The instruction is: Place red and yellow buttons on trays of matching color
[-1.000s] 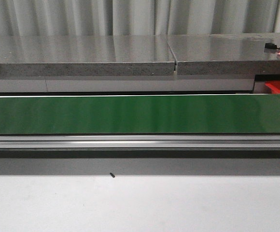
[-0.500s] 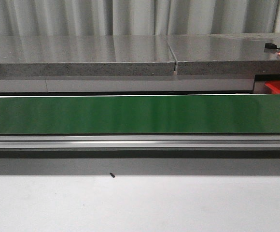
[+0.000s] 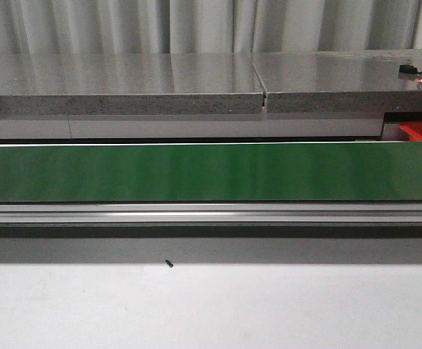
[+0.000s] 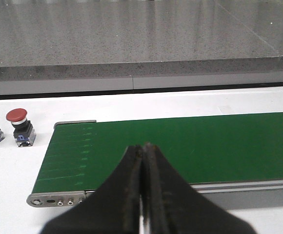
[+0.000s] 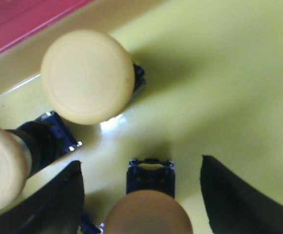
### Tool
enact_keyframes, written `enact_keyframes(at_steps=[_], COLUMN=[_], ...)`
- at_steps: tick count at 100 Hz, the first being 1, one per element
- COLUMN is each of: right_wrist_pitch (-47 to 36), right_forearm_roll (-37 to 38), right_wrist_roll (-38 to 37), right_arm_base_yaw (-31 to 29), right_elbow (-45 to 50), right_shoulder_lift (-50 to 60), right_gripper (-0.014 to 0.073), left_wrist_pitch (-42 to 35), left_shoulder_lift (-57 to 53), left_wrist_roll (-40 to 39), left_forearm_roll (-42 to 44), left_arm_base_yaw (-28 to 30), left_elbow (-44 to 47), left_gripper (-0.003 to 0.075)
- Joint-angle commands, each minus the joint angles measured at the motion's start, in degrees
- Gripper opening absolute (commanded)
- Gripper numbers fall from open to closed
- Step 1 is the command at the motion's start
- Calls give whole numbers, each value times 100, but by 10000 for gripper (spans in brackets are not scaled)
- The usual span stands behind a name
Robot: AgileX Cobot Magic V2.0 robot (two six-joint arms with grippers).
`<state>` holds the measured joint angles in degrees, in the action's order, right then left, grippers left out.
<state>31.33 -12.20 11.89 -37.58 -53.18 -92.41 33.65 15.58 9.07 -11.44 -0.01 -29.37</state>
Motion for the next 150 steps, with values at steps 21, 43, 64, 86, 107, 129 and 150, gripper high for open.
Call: enact_keyframes(at_steps=[21, 43, 64, 86, 107, 129, 150], right_wrist_pitch=[-19, -251, -331, -162, -267, -350, -373], right_forearm_roll=[39, 39, 87, 369, 452, 452, 452], right_wrist_roll=[56, 209, 382, 382, 382, 382, 382], right_arm_base_yaw=[107, 1030, 2362, 3394, 3774, 3897, 3897], right_elbow=[-400, -400, -400, -367, 29, 559, 759], right_shoulder_lift=[994, 1816, 2509, 3054, 3654, 4458, 5096], right_gripper=[510, 510, 509, 509, 507, 361, 15], left_wrist_pitch=[-414, -414, -414, -414, -414, -414, -414], left_shoulder_lift=[49, 49, 49, 49, 49, 49, 49], left_wrist_roll=[-15, -15, -15, -15, -15, -15, -15], left_forearm_roll=[-73, -73, -73, -73, -73, -73, -73], left_arm_base_yaw=[-34, -34, -34, -34, -34, -34, -34], left_elbow=[-143, -143, -143, -143, -143, -143, -143], left_gripper=[-20, -20, -20, -20, -20, -20, -20])
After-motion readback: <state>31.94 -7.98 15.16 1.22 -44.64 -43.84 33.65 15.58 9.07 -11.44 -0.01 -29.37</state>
